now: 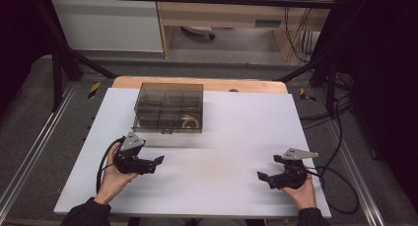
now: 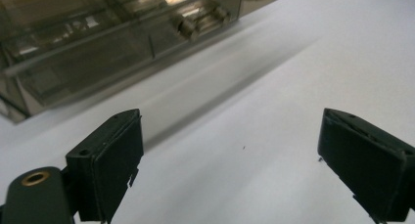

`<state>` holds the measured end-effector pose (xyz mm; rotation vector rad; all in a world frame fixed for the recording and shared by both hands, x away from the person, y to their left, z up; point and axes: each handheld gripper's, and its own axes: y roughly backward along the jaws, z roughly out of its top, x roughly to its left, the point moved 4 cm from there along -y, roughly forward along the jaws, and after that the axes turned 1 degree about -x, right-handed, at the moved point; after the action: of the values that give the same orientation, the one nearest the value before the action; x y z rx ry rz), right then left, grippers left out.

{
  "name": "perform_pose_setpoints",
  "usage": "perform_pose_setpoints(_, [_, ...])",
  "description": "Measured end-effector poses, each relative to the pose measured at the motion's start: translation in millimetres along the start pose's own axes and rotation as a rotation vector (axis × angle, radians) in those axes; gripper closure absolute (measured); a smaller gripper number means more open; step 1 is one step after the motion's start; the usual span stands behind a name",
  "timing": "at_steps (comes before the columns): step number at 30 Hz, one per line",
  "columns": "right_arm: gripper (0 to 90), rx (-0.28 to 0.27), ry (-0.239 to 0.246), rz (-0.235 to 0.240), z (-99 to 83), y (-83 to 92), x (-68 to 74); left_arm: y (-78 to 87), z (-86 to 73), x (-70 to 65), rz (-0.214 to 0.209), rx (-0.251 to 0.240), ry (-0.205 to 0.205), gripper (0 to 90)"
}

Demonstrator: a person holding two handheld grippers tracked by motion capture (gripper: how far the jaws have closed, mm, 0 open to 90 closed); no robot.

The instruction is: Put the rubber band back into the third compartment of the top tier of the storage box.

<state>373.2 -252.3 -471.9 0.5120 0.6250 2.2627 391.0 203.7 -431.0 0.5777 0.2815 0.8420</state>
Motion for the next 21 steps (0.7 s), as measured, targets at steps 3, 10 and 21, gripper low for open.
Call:
perform_pose_setpoints(3, [0.7, 0.0, 0.0, -0.001, 0.0, 0.0, -0.1, 2.3, -10.5, 5.3, 0.007, 0.002, 0.005, 9.1])
perform_pose_setpoints(10, [0.7, 0.001, -0.003, 0.0, -0.1, 0.1, 0.2, 10.5, -33.9, 19.3, 0.02, 0.011, 0.014, 8.7])
perform_pose_setpoints(21, [0.7, 0.002, -0.003, 0.002, -0.4, 0.1, 0.6, 19.7, -57.4, 39.4, 0.03, 0.0, 0.049, 8.8])
